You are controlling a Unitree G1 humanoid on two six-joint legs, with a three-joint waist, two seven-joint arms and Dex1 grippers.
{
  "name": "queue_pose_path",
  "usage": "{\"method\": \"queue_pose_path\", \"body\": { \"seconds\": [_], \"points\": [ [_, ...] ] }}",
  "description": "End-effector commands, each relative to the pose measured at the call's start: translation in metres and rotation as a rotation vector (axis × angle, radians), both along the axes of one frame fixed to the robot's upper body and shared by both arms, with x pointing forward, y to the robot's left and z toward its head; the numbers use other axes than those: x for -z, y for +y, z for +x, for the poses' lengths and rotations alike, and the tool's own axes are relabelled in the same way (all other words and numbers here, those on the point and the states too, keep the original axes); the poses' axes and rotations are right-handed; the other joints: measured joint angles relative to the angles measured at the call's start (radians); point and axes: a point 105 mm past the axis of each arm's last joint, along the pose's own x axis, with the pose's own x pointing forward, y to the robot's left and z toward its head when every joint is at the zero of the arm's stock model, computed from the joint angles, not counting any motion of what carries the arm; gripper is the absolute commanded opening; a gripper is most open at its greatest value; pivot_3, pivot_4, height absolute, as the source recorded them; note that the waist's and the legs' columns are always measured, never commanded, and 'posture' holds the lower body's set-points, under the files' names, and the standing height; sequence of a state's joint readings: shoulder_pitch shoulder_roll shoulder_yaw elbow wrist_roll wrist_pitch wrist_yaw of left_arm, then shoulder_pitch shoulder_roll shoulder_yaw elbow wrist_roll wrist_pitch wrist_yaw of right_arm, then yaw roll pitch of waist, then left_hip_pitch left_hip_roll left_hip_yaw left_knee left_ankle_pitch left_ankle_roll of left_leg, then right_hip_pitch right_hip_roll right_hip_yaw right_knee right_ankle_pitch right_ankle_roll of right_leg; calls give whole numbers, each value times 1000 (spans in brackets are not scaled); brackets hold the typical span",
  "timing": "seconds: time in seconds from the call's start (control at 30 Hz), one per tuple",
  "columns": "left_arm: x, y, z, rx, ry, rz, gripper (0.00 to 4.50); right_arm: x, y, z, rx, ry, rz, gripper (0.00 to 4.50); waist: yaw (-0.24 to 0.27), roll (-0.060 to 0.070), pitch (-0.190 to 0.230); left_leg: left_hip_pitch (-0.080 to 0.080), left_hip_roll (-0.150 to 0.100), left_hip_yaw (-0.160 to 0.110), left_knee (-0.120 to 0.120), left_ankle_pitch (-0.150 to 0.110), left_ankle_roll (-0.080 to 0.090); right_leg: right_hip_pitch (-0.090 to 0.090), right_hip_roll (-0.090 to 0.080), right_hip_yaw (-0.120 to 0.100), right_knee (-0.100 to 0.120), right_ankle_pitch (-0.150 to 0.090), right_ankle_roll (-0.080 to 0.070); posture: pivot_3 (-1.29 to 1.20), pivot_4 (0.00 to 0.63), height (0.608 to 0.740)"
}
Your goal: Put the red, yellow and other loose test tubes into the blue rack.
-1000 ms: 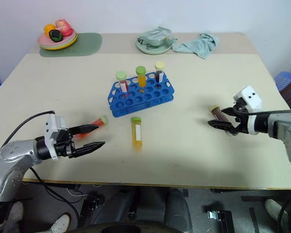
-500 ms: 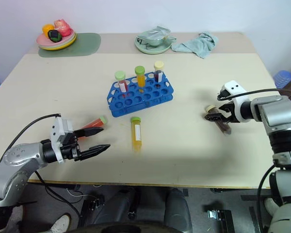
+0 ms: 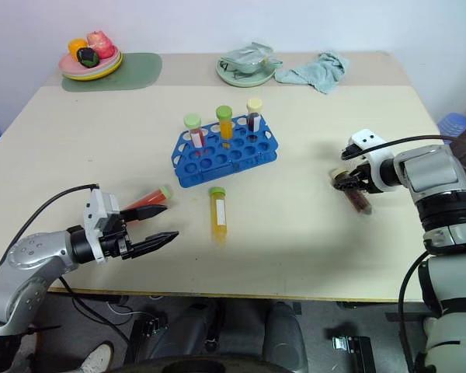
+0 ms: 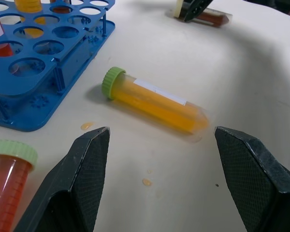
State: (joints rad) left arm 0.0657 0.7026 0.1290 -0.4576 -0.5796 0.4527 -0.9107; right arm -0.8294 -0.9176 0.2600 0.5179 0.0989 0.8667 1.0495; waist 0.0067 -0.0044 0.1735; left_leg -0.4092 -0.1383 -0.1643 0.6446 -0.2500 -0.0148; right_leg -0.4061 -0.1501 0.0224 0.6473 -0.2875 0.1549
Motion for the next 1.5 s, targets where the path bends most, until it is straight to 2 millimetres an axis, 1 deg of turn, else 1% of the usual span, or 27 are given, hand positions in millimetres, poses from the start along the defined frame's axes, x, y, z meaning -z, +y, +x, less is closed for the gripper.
{"method": "queue_pose_path", "body": {
  "seconds": [0.03,0.17,0.23,0.27,0.33,0.4,0.47,0.5,0.53,0.6,0.67,0.73,0.8,0.9,1.0,1.13,1.3,1.5],
  "points": [
    [-9,-7,-4,28,-30,-12,3537,-5,6,3,-28,-14,-1,822,-2,0,0,0,0,0,0,0,0,0,0,0,0,0,0,0,150,740],
    [-11,-7,-3,30,-28,-16,3537,-8,10,3,-49,-30,-1,800,-3,0,0,0,0,0,0,0,0,0,0,0,0,0,0,0,150,740],
    [-12,-6,-3,29,-27,-17,3537,-18,16,5,-71,-73,20,800,-4,0,0,0,0,0,0,0,0,0,0,0,0,0,0,0,150,740],
    [-12,-6,-3,27,-26,-18,3537,-33,30,7,-123,-143,85,800,-5,0,0,0,0,0,0,0,0,0,0,0,0,0,0,0,150,740],
    [-12,-5,-3,23,-25,-21,3537,-71,65,6,-257,-302,292,800,-10,1,1,0,0,0,0,0,0,-1,0,0,0,0,0,0,150,740],
    [-12,-5,-2,20,-24,-22,3537,-97,87,1,-348,-420,432,800,-20,1,1,0,1,0,-1,0,0,-1,0,0,1,0,0,0,150,740],
    [-13,-5,0,7,-27,-31,3537,-127,116,-2,-428,-624,601,800,-20,1,1,0,1,0,-2,0,-1,-1,1,0,1,0,0,0,150,740],
    [-14,-5,1,1,-29,-35,3537,-136,124,-4,-437,-690,654,800,-20,0,1,0,1,0,-2,0,-1,-1,1,0,1,0,0,0,150,740],
    [-14,-4,3,-6,-29,-42,3537,-141,129,-3,-431,-738,689,800,-19,1,1,0,1,-1,-2,1,-1,-1,1,0,1,0,0,0,150,740],
    [-16,-3,6,-27,-34,-56,3537,-157,137,-5,-434,-908,833,800,-18,0,0,0,1,-1,-1,1,-2,-1,1,0,1,0,0,0,150,740],
    [-20,-2,11,-52,-49,-91,3537,-146,143,4,-370,-973,884,800,-16,0,0,0,1,-1,-1,1,-2,0,1,0,1,1,1,0,150,740],
    [-23,0,15,-76,-60,-103,3537,-136,149,10,-326,-1005,892,800,-17,-1,0,0,0,-2,0,1,-2,0,1,0,2,1,1,0,150,740],
    [-28,2,18,-96,-66,-144,3537,-127,154,20,-246,-1041,969,800,-21,0,0,0,0,-2,0,2,-3,0,1,0,2,1,1,0,150,740],
    [-36,4,22,-119,-91,-179,3537,-115,166,28,-212,-1109,986,800,-29,0,0,0,0,-2,-1,3,-4,-2,1,0,4,1,1,0,150,740],
    [-44,6,23,-160,-117,-220,3537,-101,168,39,-109,-1142,1031,800,-37,0,0,0,0,-2,-1,3,-5,-3,1,0,5,1,1,0,150,740],
    [-49,7,18,-196,-127,-229,3537,-85,168,52,12,-1146,1092,800,-52,0,0,0,0,-2,-1,3,-5,-3,1,0,6,1,1,0,150,740],
    [-51,12,10,-232,-119,-221,3537,-70,182,59,28,-1109,1122,800,-54,1,0,1,1,-2,-2,3,-5,-3,2,0,7,1,1,0,150,740],
    [-54,12,6,-252,-117,-228,3537,-56,192,62,42,-1068,1125,800,-55,1,0,1,1,-2,-2,4,-6,-3,3,1,7,1,0,0,150,740]
  ]
}}
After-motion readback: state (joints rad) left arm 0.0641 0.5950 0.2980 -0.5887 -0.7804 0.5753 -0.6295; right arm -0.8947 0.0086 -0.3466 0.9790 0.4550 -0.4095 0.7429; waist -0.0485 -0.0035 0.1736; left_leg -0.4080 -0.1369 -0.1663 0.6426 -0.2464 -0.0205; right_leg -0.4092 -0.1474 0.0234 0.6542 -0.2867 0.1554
